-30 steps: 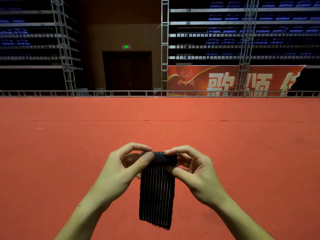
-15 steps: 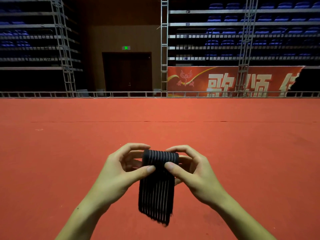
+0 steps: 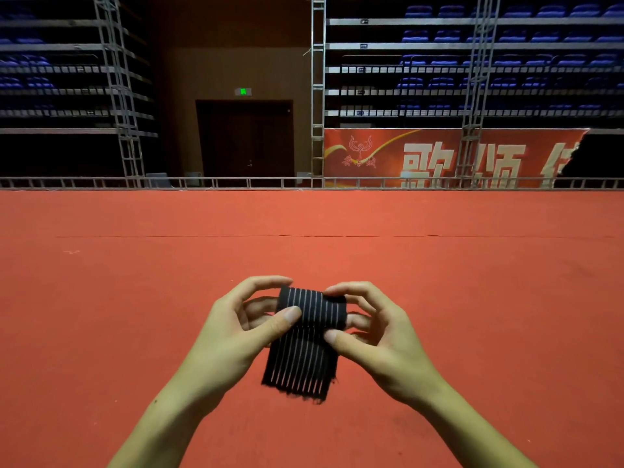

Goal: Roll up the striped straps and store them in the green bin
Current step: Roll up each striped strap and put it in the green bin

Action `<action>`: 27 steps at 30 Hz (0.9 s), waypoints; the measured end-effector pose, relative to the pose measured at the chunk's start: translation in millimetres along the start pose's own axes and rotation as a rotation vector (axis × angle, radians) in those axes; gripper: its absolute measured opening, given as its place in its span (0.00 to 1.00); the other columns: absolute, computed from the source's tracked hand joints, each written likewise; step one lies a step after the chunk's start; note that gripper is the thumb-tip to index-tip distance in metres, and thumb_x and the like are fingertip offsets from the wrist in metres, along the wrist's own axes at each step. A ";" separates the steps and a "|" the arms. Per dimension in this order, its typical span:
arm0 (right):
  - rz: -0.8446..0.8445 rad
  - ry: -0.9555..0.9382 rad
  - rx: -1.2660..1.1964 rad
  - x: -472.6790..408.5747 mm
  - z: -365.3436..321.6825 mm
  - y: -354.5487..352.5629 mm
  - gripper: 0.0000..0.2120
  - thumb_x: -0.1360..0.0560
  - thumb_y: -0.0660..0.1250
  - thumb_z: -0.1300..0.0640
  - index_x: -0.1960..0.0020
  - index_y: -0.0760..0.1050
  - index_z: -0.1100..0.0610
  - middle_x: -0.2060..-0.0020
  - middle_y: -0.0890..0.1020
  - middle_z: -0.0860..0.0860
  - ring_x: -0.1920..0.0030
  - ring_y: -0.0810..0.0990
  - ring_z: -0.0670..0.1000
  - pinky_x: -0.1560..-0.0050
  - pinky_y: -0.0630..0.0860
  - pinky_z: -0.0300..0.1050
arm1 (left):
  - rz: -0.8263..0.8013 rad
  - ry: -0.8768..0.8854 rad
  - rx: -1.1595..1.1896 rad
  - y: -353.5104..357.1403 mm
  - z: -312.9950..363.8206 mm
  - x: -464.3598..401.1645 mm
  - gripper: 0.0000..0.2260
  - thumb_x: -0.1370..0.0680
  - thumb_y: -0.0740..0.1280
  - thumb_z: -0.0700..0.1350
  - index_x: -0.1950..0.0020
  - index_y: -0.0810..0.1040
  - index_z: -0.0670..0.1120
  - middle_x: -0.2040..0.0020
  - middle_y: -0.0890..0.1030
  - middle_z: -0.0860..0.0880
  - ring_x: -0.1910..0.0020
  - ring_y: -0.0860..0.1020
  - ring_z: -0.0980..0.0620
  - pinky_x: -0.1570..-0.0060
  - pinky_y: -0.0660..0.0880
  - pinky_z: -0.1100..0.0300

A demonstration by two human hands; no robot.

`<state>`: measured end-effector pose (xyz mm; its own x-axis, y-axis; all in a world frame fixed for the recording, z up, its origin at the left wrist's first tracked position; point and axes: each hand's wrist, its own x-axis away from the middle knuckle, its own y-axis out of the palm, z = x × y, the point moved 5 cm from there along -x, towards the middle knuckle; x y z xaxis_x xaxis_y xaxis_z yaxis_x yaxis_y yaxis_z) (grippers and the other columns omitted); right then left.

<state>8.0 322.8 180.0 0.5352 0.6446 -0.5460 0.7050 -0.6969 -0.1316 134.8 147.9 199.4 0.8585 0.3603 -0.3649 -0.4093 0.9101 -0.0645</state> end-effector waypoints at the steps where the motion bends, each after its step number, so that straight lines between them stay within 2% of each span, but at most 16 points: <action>1: -0.007 0.024 -0.031 0.9 1.9 0.2 0.22 0.23 0.75 0.65 0.34 0.78 0.47 0.39 0.84 0.50 0.45 0.86 0.61 0.49 0.83 0.67 | -0.001 0.013 0.001 -1.3 -0.2 -0.2 0.20 0.22 0.79 0.47 0.32 0.81 0.52 0.40 0.88 0.44 0.39 0.87 0.45 0.37 0.81 0.47; 5: -0.007 0.108 -0.089 1.5 5.1 4.6 0.22 0.23 0.76 0.49 0.31 0.76 0.45 0.40 0.85 0.53 0.47 0.87 0.63 0.53 0.85 0.61 | -0.017 0.049 -0.013 -0.6 -0.2 -1.1 0.21 0.22 0.75 0.39 0.30 0.80 0.50 0.38 0.87 0.45 0.37 0.85 0.47 0.34 0.81 0.51; 7: -0.012 0.131 -0.073 1.0 6.4 6.9 0.20 0.21 0.74 0.46 0.31 0.75 0.45 0.44 0.87 0.56 0.51 0.87 0.60 0.55 0.85 0.61 | -0.020 0.071 -0.050 -0.3 -0.6 -1.3 0.19 0.21 0.75 0.36 0.31 0.81 0.49 0.38 0.87 0.46 0.37 0.85 0.47 0.33 0.81 0.49; 10: -0.012 0.117 -0.044 0.1 6.7 7.8 0.17 0.19 0.72 0.49 0.31 0.75 0.46 0.51 0.87 0.58 0.59 0.84 0.57 0.57 0.83 0.62 | -0.030 0.080 -0.076 -1.7 -0.8 -0.4 0.18 0.21 0.77 0.36 0.34 0.82 0.50 0.39 0.87 0.46 0.39 0.85 0.44 0.34 0.81 0.45; 13: -0.011 0.064 -0.052 -0.5 2.6 7.1 0.17 0.18 0.73 0.58 0.31 0.75 0.49 0.51 0.86 0.57 0.58 0.82 0.54 0.58 0.82 0.56 | -0.058 0.065 -0.064 -2.8 -1.1 1.6 0.19 0.23 0.78 0.42 0.34 0.82 0.54 0.37 0.86 0.46 0.41 0.86 0.42 0.38 0.81 0.44; 16: -0.012 0.038 -0.051 0.4 0.8 5.7 0.19 0.19 0.73 0.62 0.31 0.75 0.51 0.51 0.85 0.62 0.58 0.80 0.55 0.55 0.80 0.55 | -0.048 0.001 -0.016 -1.7 -4.4 2.0 0.17 0.22 0.78 0.49 0.34 0.82 0.55 0.37 0.86 0.46 0.41 0.87 0.41 0.39 0.82 0.39; 18: -0.016 0.012 -0.008 2.4 -0.1 6.6 0.19 0.19 0.73 0.64 0.32 0.77 0.51 0.50 0.86 0.59 0.55 0.82 0.56 0.49 0.82 0.58 | -0.026 -0.034 -0.008 0.8 -6.4 1.6 0.15 0.21 0.76 0.55 0.35 0.84 0.55 0.40 0.87 0.45 0.42 0.87 0.41 0.40 0.83 0.39; 21: 0.004 -0.031 0.086 6.1 -3.3 7.4 0.16 0.19 0.74 0.63 0.34 0.79 0.51 0.48 0.86 0.54 0.48 0.85 0.57 0.45 0.83 0.64 | 0.007 -0.038 0.031 5.7 -7.1 -0.5 0.12 0.20 0.76 0.53 0.38 0.85 0.52 0.43 0.88 0.43 0.48 0.86 0.42 0.47 0.84 0.43; 24: 0.002 -0.022 0.116 9.6 -3.5 5.7 0.18 0.19 0.74 0.64 0.35 0.79 0.48 0.43 0.86 0.51 0.43 0.85 0.56 0.44 0.83 0.63 | -0.001 -0.018 0.025 5.4 -8.5 -1.6 0.16 0.23 0.79 0.54 0.37 0.85 0.53 0.40 0.88 0.44 0.48 0.86 0.44 0.43 0.82 0.41; 27: -0.030 0.044 0.108 14.4 -0.5 2.1 0.23 0.21 0.74 0.61 0.31 0.75 0.45 0.41 0.85 0.50 0.40 0.84 0.54 0.42 0.83 0.60 | -0.021 0.014 0.020 6.1 -8.4 -0.8 0.18 0.26 0.79 0.50 0.36 0.84 0.55 0.39 0.87 0.44 0.45 0.87 0.45 0.43 0.83 0.48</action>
<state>17.4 330.7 172.3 0.5358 0.6772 -0.5043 0.6681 -0.7052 -0.2372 129.0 151.4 191.5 0.8624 0.3384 -0.3765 -0.3848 0.9214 -0.0532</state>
